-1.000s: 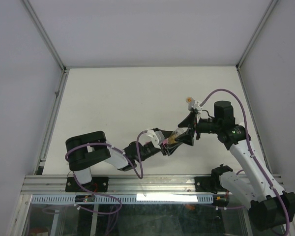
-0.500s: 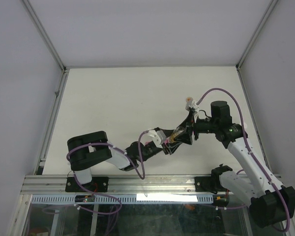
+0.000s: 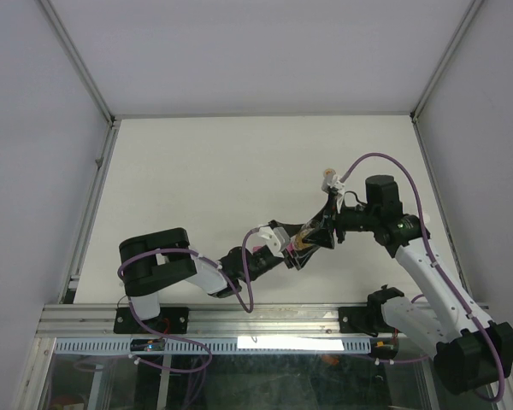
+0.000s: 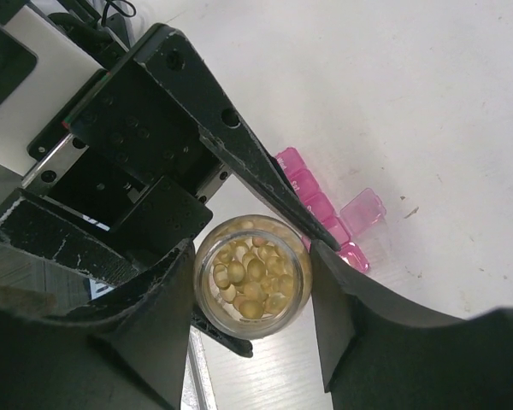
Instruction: Sort the pills into containers
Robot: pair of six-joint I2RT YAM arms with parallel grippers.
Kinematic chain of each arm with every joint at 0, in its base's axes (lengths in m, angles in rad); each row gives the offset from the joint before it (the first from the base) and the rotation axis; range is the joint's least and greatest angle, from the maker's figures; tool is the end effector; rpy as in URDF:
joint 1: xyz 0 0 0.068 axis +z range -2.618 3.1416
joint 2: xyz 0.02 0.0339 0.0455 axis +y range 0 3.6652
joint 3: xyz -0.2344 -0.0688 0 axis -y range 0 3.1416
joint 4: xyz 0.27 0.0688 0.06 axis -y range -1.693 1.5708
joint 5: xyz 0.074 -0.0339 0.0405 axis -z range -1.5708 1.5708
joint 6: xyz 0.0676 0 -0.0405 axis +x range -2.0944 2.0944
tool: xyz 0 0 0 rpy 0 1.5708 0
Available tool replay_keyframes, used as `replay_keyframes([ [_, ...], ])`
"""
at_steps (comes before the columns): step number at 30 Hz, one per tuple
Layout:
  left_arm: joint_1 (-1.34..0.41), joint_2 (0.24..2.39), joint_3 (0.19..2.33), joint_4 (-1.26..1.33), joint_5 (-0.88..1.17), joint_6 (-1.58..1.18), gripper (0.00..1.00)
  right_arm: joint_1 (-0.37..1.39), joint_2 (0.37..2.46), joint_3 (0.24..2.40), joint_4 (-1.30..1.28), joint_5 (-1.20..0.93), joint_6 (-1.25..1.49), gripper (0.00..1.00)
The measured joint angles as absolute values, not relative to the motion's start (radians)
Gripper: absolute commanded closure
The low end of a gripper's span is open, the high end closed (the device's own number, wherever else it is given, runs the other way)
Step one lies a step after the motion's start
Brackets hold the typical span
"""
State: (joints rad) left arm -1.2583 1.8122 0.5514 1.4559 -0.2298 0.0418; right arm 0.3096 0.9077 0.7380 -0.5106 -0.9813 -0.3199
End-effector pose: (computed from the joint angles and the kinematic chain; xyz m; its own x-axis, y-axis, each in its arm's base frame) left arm 0.1231 -0.3309 0.1294 0.0954 -0.1629 -0.9820 0.8546 0.5193 -0.0031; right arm 0.2102 0.1262 0.2416 -0.3219 -0.2865 -0.9024 -0.9334 0.2555 0.2519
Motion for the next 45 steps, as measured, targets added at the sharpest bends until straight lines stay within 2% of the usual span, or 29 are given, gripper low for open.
replay_keyframes([
  [3,-1.262,1.812,0.551,1.458,-0.229,0.046,0.14,0.307,0.898,0.738,-0.518,-0.98,-0.32,0.85],
  [7,-1.271,1.812,0.541,1.459,-0.225,0.043,0.01,0.292,0.881,0.738,-0.523,-0.98,-0.324,0.85],
  [15,-1.284,1.769,0.417,1.459,-0.224,0.037,0.01,0.268,0.839,0.738,-0.588,-0.908,-0.435,0.84],
  [22,-1.284,1.581,0.26,1.455,-0.207,0.004,0.01,0.268,0.815,0.708,-0.67,-0.743,-0.67,0.81],
  [30,-1.284,1.342,0.252,1.322,-0.2,-0.031,0.01,0.268,0.829,0.566,-0.717,-0.704,-0.889,0.76],
  [35,-1.284,1.317,0.258,1.231,-0.199,-0.043,0.01,0.268,0.855,0.558,-0.722,-0.706,-0.95,0.62],
  [39,-1.284,1.319,0.258,1.195,-0.197,-0.046,0.01,0.268,0.892,0.557,-0.722,-0.714,-0.978,0.58],
  [45,-1.284,1.332,0.263,1.188,-0.173,-0.052,0.01,0.268,0.93,0.55,-0.723,-0.722,-0.995,0.41],
])
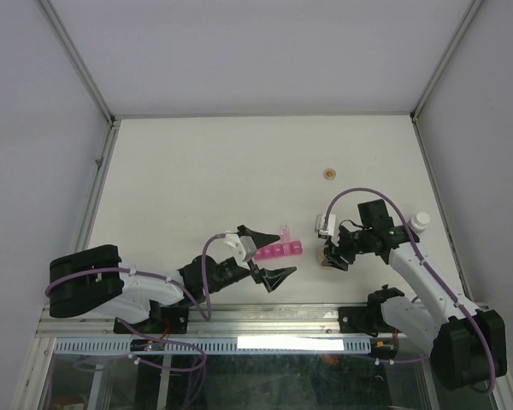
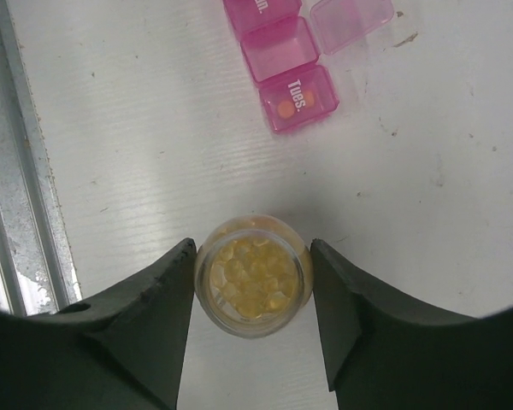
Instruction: Sort the pills into containers
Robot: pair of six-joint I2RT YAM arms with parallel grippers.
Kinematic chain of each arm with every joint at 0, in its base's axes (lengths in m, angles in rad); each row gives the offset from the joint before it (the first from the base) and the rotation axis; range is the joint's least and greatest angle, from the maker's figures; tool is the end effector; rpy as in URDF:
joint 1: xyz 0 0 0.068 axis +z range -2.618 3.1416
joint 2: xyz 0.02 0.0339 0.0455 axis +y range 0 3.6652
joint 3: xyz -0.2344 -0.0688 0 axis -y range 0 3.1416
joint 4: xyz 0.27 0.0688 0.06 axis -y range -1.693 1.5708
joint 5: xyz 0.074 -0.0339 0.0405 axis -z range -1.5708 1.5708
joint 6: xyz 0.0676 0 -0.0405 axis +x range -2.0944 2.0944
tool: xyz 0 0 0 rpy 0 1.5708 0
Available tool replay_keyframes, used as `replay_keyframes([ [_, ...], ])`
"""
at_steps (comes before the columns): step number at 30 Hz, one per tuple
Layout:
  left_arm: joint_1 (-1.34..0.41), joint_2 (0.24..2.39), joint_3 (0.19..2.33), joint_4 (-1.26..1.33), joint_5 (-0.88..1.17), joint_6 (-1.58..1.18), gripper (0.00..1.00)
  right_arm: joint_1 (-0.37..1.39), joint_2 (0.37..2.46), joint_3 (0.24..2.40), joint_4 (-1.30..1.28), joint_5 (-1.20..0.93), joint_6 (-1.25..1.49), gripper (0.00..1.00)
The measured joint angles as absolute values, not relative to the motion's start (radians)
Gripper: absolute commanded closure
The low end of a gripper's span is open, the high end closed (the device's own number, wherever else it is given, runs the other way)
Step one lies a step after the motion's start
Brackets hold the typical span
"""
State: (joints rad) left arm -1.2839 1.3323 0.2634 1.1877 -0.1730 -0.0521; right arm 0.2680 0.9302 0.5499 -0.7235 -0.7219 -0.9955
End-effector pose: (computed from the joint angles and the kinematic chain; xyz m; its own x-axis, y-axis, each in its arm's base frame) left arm 0.0923 -0.2717 0.1501 -0.0132 -0.1366 -0.9905 0.8970 0.4362 -0.0721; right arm 0.1898 0.0984 0.1455 -0.0610 -0.6698 -0.7400 -0.9867 0.1525 -0.0567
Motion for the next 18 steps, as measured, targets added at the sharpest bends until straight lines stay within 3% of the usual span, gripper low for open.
replay_keyframes([
  [7,-1.284,1.348,0.29,1.171,-0.13,-0.052,0.01,0.268,0.934,0.546,-0.728,-0.727,-1.001,0.18],
  [13,-1.284,1.357,0.319,1.124,-0.086,-0.04,0.01,0.265,0.908,0.568,-0.779,-0.75,-0.978,0.14],
  [18,-1.284,1.372,0.399,1.013,-0.068,0.002,0.01,0.237,0.868,0.731,-0.87,-0.794,-0.909,0.12],
])
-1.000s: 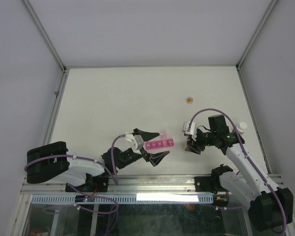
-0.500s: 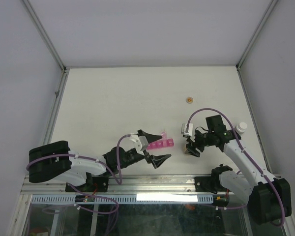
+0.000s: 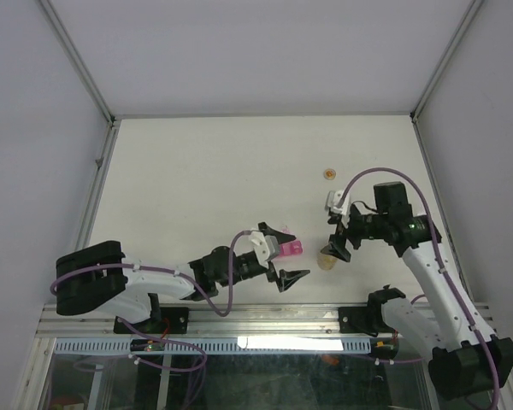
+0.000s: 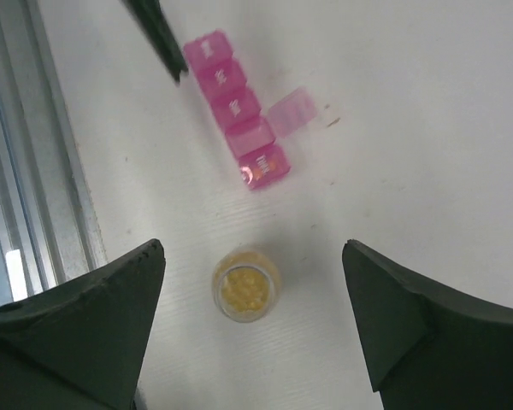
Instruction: Sort the pills into containers
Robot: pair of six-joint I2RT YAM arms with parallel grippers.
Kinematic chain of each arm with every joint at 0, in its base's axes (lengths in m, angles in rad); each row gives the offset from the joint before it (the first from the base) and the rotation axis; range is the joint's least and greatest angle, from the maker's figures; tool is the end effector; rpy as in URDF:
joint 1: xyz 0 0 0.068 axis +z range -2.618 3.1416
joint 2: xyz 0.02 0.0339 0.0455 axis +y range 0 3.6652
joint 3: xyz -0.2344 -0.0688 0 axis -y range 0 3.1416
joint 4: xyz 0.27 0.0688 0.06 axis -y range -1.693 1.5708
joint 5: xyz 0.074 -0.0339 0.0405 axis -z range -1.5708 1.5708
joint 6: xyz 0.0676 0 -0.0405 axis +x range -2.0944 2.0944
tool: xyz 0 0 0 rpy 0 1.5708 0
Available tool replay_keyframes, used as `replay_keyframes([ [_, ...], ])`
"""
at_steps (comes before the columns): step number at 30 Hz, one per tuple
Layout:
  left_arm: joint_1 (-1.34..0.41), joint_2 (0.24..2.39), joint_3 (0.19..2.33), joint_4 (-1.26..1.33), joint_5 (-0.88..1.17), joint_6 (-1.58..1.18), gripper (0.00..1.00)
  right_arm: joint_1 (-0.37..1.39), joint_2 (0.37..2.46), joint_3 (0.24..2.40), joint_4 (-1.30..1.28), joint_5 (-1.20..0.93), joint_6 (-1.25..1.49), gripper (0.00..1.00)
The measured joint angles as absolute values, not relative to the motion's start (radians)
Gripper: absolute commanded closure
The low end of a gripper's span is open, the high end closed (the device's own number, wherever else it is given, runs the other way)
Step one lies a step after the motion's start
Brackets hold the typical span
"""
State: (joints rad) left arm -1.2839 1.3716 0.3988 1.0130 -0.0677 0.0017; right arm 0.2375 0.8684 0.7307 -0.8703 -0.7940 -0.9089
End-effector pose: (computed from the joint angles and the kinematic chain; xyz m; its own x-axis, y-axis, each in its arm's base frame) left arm 0.0940 -0.3023 0.1596 0.0130 -0.0380 -0.9992 0.9378 0.3472 -0.0010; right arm 0.1918 0.0960 0.2121 -0.0834 -0.5891 -0.8037 -0.9771 0.2068 -0.0502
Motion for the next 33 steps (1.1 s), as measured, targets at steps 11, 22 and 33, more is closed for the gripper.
replay_keyframes([
  [11,-1.284,1.579,0.746,0.554,-0.069,0.045,0.02,-0.022,0.817,0.844,-0.676,-0.711,-0.478,0.09],
  [22,-1.284,1.74,1.011,0.247,-0.077,-0.062,0.13,-0.134,0.863,0.813,-0.631,-0.668,-0.311,0.1],
  [33,-1.284,1.832,1.174,0.079,-0.099,-0.127,0.25,-0.134,0.863,0.813,-0.629,-0.671,-0.295,0.1],
])
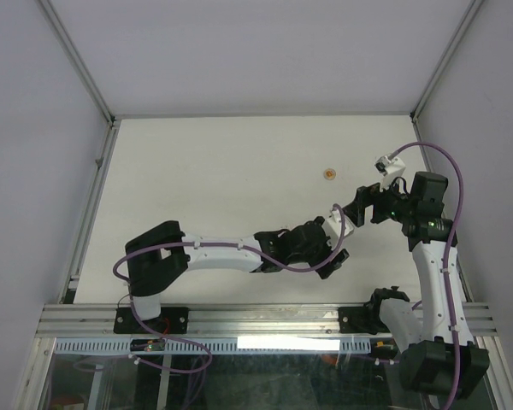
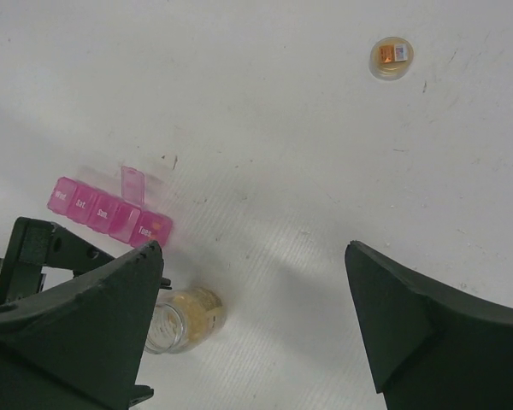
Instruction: Sort the pills into containers
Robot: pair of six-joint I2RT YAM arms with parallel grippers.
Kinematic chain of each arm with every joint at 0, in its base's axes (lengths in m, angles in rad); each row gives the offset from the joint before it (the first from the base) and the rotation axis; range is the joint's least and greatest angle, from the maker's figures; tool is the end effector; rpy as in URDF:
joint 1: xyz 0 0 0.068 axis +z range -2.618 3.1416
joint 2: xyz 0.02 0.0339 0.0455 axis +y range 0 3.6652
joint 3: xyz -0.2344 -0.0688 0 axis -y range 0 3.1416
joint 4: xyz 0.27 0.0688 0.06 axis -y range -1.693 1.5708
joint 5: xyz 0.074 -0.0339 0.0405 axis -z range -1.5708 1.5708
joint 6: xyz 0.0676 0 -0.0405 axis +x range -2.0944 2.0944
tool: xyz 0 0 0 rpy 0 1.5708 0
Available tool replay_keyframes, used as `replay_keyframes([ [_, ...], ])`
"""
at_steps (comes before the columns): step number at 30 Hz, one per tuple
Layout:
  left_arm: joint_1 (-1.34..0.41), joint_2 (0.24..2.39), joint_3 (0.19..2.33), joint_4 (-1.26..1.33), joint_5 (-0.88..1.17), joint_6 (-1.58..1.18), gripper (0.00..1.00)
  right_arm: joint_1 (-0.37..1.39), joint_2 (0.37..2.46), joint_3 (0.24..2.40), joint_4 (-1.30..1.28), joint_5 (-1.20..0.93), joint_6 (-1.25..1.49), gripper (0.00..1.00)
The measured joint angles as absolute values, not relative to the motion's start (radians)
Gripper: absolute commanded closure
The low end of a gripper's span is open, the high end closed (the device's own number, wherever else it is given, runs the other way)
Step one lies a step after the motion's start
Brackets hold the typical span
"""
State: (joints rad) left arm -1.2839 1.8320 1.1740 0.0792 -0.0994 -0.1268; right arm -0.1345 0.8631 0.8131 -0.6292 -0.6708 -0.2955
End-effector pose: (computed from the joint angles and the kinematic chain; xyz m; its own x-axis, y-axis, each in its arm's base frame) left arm 0.1335 -0.4289 0.1450 -0.2713 0.4748 -0.8373 0.9038 0.4247 -0.0520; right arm 0.2425 0.0096 0.2583 -0.4865 -0.1644 -0.8581 -0.5393 0.8292 0.1470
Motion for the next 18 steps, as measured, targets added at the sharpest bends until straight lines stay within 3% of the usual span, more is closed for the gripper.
replay_keyframes([
  [18,-1.284,1.92,1.275,-0.04,-0.13,-0.15,0.37,-0.136,0.863,0.813,-0.628,-0.679,-0.293,0.1],
])
